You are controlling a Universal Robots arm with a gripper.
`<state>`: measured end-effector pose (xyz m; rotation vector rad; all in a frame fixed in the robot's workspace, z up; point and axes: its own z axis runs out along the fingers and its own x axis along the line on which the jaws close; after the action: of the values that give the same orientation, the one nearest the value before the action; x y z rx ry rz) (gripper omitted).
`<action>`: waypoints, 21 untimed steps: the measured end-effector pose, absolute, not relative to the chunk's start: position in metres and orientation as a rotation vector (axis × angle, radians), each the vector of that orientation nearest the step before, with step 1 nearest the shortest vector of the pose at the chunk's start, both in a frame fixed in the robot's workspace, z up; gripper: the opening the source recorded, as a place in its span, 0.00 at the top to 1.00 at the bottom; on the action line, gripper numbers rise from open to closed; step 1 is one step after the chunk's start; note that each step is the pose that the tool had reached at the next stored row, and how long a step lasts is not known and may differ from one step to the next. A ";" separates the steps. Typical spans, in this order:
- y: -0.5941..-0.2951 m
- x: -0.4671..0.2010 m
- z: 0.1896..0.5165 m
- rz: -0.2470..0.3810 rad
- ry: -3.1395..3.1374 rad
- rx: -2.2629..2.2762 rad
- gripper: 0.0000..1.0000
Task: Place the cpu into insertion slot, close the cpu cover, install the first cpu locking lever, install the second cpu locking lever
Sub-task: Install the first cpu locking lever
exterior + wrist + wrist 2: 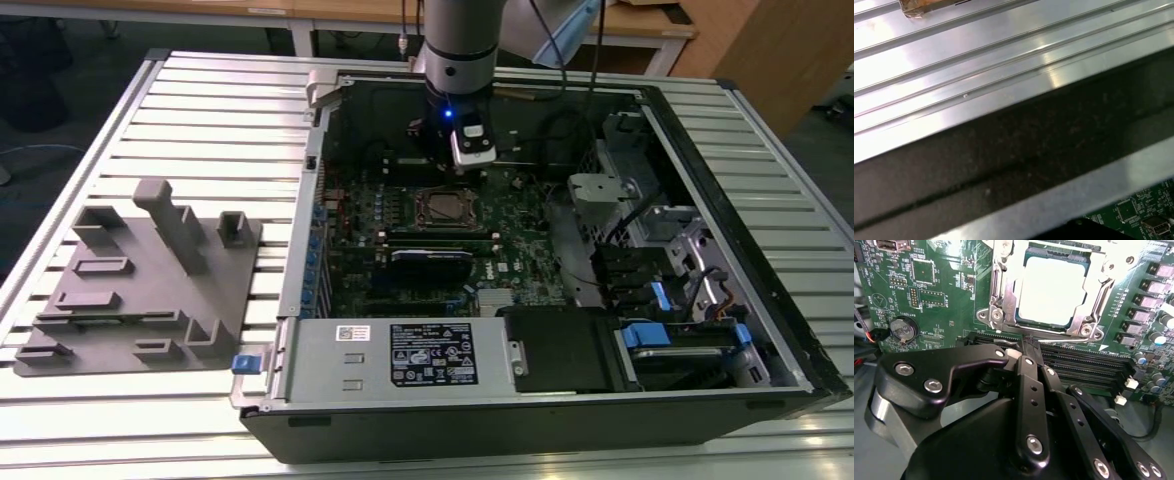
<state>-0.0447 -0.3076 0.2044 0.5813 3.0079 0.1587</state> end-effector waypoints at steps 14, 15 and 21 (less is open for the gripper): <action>-0.302 -0.046 0.204 0.154 3.005 0.591 0.89; -0.302 -0.046 0.204 0.152 3.004 0.591 0.89; -0.302 -0.046 0.204 0.138 3.003 0.591 0.89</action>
<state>-0.0458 -0.3020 0.2041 0.5906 3.0027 0.1378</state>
